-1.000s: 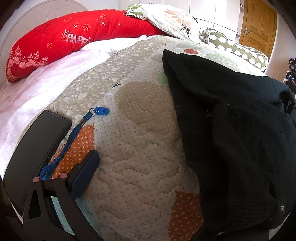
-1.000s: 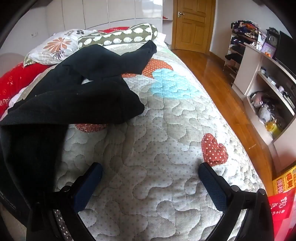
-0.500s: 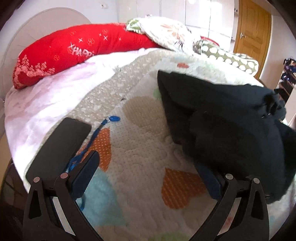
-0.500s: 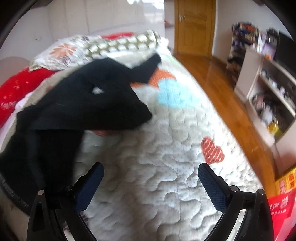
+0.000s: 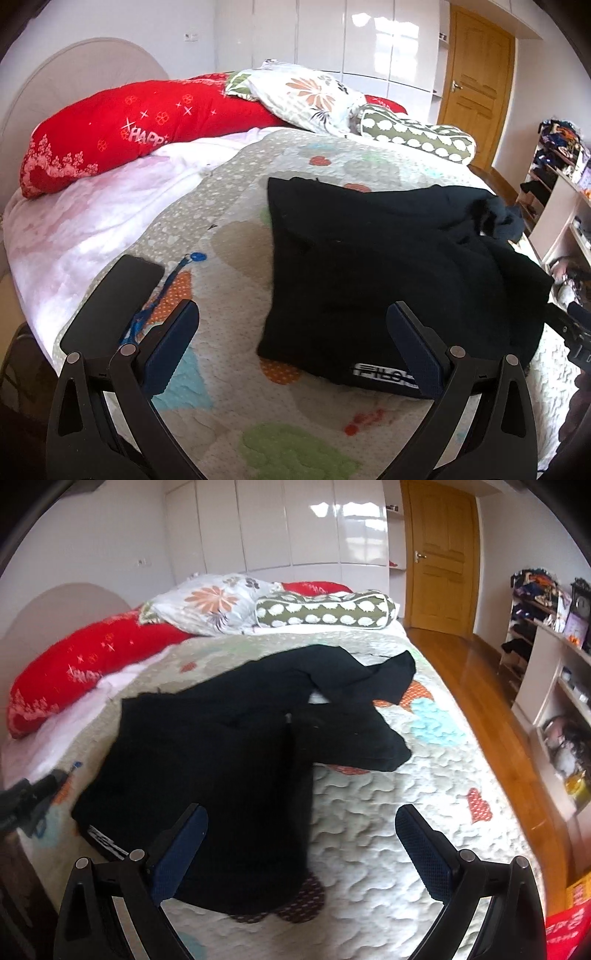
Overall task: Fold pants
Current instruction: 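Move the left tool toward the logo hem of the black pants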
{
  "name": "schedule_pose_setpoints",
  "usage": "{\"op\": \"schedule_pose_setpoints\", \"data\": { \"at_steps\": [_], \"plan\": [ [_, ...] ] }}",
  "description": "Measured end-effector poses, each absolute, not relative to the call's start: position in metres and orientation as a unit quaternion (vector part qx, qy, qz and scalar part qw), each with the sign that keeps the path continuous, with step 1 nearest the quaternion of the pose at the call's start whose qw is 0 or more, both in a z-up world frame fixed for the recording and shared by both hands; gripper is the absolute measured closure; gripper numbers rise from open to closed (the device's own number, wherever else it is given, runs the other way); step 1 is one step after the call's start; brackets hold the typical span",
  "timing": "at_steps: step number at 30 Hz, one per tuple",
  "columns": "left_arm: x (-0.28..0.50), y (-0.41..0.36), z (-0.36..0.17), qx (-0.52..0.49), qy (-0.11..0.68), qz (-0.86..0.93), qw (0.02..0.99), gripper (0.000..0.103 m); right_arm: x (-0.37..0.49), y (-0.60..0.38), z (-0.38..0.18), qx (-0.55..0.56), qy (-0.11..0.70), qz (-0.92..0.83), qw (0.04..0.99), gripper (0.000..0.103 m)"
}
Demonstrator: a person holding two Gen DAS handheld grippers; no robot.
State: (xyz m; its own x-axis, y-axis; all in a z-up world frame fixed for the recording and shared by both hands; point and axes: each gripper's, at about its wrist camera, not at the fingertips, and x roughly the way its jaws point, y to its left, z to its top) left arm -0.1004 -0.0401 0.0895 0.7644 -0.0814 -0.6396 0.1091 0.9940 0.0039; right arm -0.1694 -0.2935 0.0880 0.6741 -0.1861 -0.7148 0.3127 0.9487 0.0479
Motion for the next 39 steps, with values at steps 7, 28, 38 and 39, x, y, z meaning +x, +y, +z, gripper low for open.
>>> {"op": "schedule_pose_setpoints", "data": {
  "at_steps": [7, 28, 38, 39],
  "plan": [
    [-0.104, -0.054, 0.091, 0.023, 0.348, -0.063, 0.935, 0.001, -0.171, -0.281, 0.088, 0.060, 0.383, -0.143, 0.911, 0.001],
    [-0.104, -0.062, 0.087, 0.025, 0.361, -0.070, 0.930, 0.001, -0.172, -0.276, 0.086, 0.052, 0.389, -0.137, 0.910, 0.001],
    [-0.095, -0.047, 0.070, -0.005, 0.391, -0.081, 0.917, 0.001, -0.173, -0.294, 0.080, 0.062, 0.396, -0.147, 0.904, 0.001],
    [-0.094, -0.042, 0.066, -0.013, 0.397, -0.077, 0.915, 0.001, -0.173, -0.297, 0.079, 0.063, 0.396, -0.150, 0.904, 0.001]
  ]
}}
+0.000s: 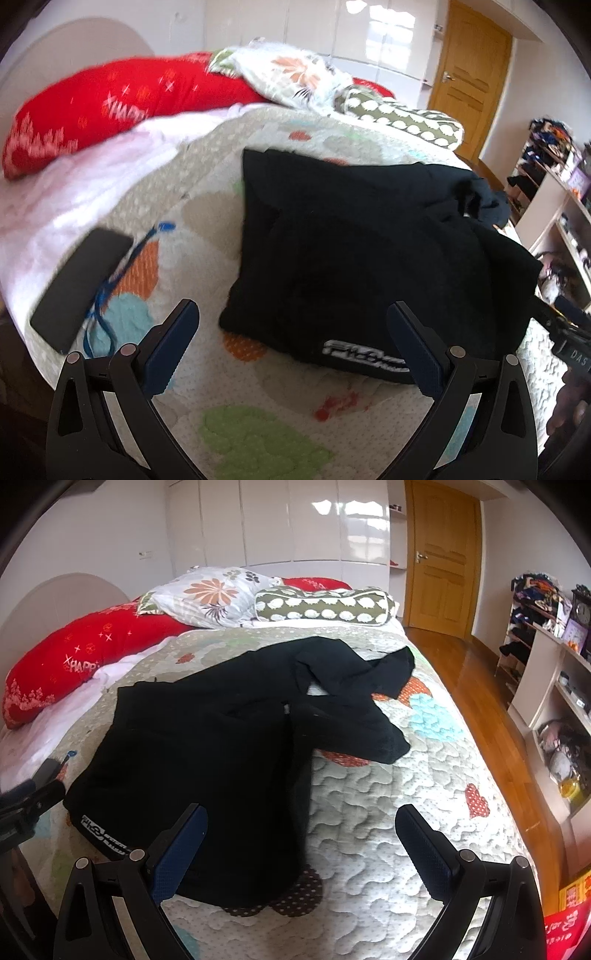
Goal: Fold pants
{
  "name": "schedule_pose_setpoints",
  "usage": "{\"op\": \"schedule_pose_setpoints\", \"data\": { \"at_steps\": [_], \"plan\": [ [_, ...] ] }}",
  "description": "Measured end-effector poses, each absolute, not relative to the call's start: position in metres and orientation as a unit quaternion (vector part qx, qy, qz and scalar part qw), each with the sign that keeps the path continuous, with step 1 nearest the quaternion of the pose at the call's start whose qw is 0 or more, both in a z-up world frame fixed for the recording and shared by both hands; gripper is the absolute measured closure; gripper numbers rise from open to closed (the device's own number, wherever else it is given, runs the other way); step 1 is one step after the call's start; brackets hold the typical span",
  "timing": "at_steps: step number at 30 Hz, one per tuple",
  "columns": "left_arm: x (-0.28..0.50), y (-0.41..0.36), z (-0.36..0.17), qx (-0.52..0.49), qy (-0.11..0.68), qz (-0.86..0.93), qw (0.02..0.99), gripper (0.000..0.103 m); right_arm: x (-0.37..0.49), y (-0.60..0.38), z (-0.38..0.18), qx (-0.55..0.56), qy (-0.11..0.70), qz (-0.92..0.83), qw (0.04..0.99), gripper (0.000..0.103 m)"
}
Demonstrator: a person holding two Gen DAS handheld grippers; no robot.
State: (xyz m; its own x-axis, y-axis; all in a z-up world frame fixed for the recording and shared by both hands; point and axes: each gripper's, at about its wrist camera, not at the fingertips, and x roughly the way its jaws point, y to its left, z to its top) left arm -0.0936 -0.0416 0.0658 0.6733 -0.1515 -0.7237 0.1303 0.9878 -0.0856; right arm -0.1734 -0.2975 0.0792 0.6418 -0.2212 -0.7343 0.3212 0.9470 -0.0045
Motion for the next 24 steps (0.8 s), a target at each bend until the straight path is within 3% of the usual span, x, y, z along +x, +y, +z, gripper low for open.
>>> {"op": "schedule_pose_setpoints", "data": {
  "at_steps": [8, 24],
  "plan": [
    [-0.083, -0.017, 0.040, -0.072, 0.429, -0.079, 0.897, 0.001, -0.182, -0.359, 0.070, 0.136, 0.386, -0.187, 0.893, 0.001],
    [-0.046, -0.047, 0.027, -0.133, 0.471, -0.110, 0.865, 0.001, -0.189, -0.418, 0.073, 0.293, 0.335, -0.151, 0.883, 0.001]
  ]
}}
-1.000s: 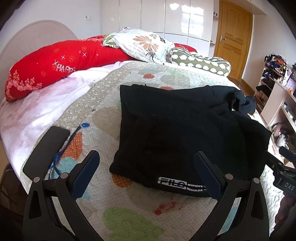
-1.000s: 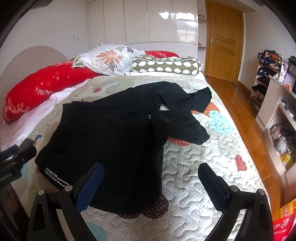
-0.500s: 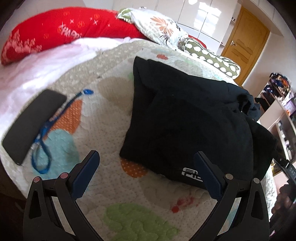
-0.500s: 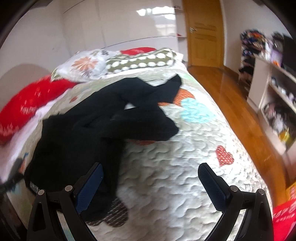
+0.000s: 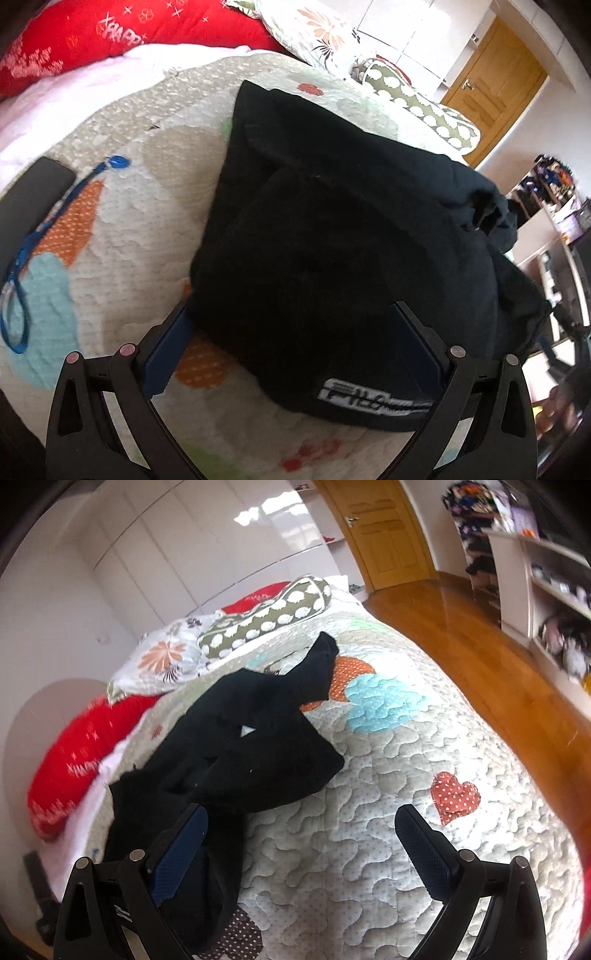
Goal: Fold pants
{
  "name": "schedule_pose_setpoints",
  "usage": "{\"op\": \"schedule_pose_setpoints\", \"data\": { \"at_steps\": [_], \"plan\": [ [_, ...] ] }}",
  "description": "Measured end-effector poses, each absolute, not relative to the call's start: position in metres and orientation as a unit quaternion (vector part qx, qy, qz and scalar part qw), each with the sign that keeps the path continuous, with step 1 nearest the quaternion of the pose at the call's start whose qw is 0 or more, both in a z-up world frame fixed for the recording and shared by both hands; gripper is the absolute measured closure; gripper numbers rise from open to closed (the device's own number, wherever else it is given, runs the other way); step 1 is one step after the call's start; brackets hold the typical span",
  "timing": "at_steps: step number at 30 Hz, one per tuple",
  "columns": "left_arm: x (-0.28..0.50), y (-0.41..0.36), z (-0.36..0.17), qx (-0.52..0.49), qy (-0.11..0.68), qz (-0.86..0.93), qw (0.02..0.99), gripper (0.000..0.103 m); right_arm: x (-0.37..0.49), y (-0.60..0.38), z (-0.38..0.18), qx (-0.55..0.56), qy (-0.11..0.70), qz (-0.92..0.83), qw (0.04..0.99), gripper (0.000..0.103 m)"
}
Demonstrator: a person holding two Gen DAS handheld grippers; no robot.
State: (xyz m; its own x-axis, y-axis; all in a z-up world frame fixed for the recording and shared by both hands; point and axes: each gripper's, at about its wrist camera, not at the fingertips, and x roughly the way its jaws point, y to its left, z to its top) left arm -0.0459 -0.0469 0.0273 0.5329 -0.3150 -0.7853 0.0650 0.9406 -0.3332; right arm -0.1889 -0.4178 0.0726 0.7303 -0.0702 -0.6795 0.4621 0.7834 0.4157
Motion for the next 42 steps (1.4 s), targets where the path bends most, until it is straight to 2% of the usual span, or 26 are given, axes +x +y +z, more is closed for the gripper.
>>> {"op": "schedule_pose_setpoints", "data": {
  "at_steps": [2, 6, 8, 9, 11, 12, 13, 14, 15, 18, 21, 26, 29, 31, 33, 34, 36, 38, 39, 42],
  "plan": [
    [-0.044, -0.052, 0.026, -0.136, 0.475, -0.122, 0.861, 0.001, -0.187, -0.429, 0.065, 0.335, 0.328, -0.146, 0.871, 0.001],
    [-0.039, -0.058, 0.022, -0.128, 0.480, -0.120, 0.860, 0.001, -0.157, -0.442, 0.032, 0.394, 0.364, -0.118, 0.836, 0.002],
    [-0.035, -0.056, 0.024, -0.145, 0.483, -0.127, 0.855, 0.001, -0.147, -0.443, 0.031, 0.398, 0.344, -0.117, 0.843, 0.004],
    [-0.033, -0.056, 0.024, -0.154, 0.483, -0.129, 0.852, 0.001, -0.141, -0.442, 0.031, 0.397, 0.331, -0.113, 0.848, 0.006],
    [-0.027, -0.056, 0.023, -0.172, 0.478, -0.133, 0.851, 0.002, -0.128, -0.440, 0.027, 0.410, 0.332, -0.101, 0.843, 0.023],
    [-0.024, -0.056, 0.022, -0.175, 0.476, -0.130, 0.852, 0.009, -0.124, -0.440, 0.024, 0.414, 0.333, -0.096, 0.842, 0.030],
    [-0.022, -0.056, 0.022, -0.168, 0.477, -0.118, 0.855, 0.028, -0.121, -0.439, 0.022, 0.413, 0.331, -0.094, 0.843, 0.050],
    [-0.022, -0.055, 0.024, -0.156, 0.475, -0.103, 0.860, 0.042, -0.120, -0.438, 0.020, 0.412, 0.329, -0.097, 0.844, 0.075],
    [-0.022, -0.053, 0.025, -0.155, 0.475, -0.099, 0.861, 0.065, -0.122, -0.438, 0.020, 0.411, 0.330, -0.102, 0.844, 0.083],
    [-0.022, -0.041, 0.025, -0.184, 0.485, -0.127, 0.845, 0.080, -0.142, -0.439, 0.034, 0.391, 0.297, -0.127, 0.862, 0.089],
    [-0.028, -0.028, 0.033, -0.183, 0.480, -0.126, 0.848, 0.085, -0.174, -0.444, 0.060, 0.373, 0.265, -0.153, 0.876, 0.090],
    [-0.044, -0.007, 0.047, -0.161, 0.473, -0.134, 0.856, 0.085, -0.235, -0.441, 0.096, 0.326, 0.259, -0.183, 0.891, 0.090],
    [-0.055, -0.002, 0.041, -0.139, 0.483, -0.143, 0.853, 0.083, -0.259, -0.434, 0.091, 0.304, 0.289, -0.194, 0.887, 0.090],
    [-0.060, -0.002, 0.030, -0.120, 0.494, -0.130, 0.851, 0.075, -0.269, -0.429, 0.077, 0.288, 0.317, -0.204, 0.880, 0.090],
    [-0.070, -0.001, 0.028, -0.107, 0.480, -0.129, 0.861, 0.074, -0.276, -0.427, 0.056, 0.281, 0.357, -0.217, 0.864, 0.090],
    [-0.074, -0.001, 0.029, -0.100, 0.476, -0.127, 0.864, 0.068, -0.280, -0.431, 0.046, 0.291, 0.375, -0.225, 0.851, 0.090],
    [-0.082, 0.004, 0.034, -0.088, 0.471, -0.117, 0.870, 0.062, -0.291, -0.437, 0.045, 0.310, 0.369, -0.226, 0.847, 0.089],
    [-0.088, 0.013, 0.041, -0.079, 0.461, -0.109, 0.877, 0.050, -0.298, -0.440, 0.055, 0.298, 0.366, -0.246, 0.847, 0.080],
    [-0.090, 0.016, 0.043, -0.077, 0.455, -0.107, 0.880, 0.045, -0.298, -0.440, 0.063, 0.282, 0.363, -0.257, 0.850, 0.079],
    [-0.091, 0.024, 0.046, -0.077, 0.452, -0.107, 0.882, 0.045, -0.295, -0.435, 0.082, 0.245, 0.354, -0.273, 0.860, 0.079]
  ]
}}
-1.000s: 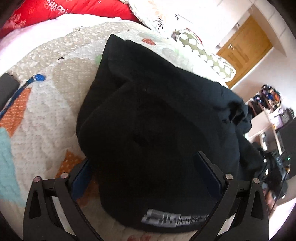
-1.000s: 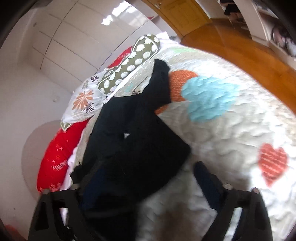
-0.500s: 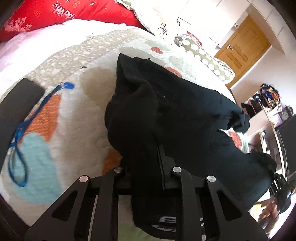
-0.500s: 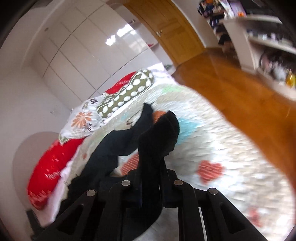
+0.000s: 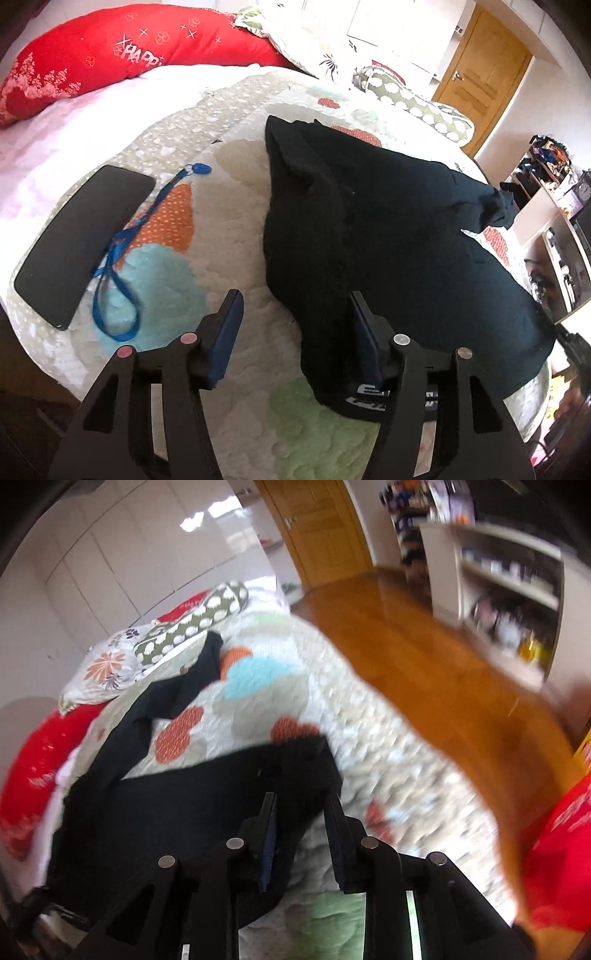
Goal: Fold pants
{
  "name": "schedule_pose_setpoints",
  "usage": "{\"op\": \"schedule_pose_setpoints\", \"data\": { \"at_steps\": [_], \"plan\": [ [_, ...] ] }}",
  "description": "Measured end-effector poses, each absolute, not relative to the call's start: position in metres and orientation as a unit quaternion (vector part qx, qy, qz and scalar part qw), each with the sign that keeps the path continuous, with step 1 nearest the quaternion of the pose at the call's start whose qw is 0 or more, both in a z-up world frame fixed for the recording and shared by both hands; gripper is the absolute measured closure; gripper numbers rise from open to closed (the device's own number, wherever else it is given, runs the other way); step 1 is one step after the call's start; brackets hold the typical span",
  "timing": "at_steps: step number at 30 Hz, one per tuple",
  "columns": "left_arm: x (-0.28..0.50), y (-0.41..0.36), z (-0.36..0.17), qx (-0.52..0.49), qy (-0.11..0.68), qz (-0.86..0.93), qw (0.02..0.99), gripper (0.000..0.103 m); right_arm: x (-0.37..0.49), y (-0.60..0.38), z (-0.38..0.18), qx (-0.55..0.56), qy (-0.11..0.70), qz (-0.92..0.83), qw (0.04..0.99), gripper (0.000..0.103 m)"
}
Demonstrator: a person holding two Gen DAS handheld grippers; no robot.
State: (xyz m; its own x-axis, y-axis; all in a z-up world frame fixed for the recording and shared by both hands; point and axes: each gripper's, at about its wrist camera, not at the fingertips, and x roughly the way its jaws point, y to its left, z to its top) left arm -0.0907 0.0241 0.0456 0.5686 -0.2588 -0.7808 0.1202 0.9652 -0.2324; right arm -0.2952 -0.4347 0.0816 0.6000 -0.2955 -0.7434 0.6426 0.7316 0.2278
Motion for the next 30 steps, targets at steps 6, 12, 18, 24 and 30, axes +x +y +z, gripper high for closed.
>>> {"op": "schedule_pose_setpoints", "data": {
  "at_steps": [6, 12, 18, 24, 30],
  "plan": [
    [-0.105, 0.034, 0.061, -0.054, 0.424, -0.084, 0.900, 0.045, -0.278, -0.403, 0.102, 0.231, 0.343, -0.214, 0.885, 0.079],
    [-0.107, 0.040, 0.064, -0.050, 0.420, -0.067, 0.903, 0.044, -0.233, -0.342, 0.099, 0.199, 0.366, -0.085, 0.905, 0.078],
    [-0.104, 0.052, 0.052, -0.083, 0.443, -0.064, 0.890, 0.044, -0.194, -0.246, 0.086, 0.150, 0.400, 0.083, 0.900, 0.057],
    [-0.102, 0.080, 0.053, -0.094, 0.439, -0.020, 0.894, 0.044, -0.175, -0.138, 0.073, 0.019, 0.418, 0.209, 0.884, 0.055],
    [-0.101, 0.107, 0.055, -0.111, 0.428, 0.000, 0.897, 0.044, -0.149, -0.072, 0.038, -0.125, 0.424, 0.179, 0.879, 0.053]
  ]
}}
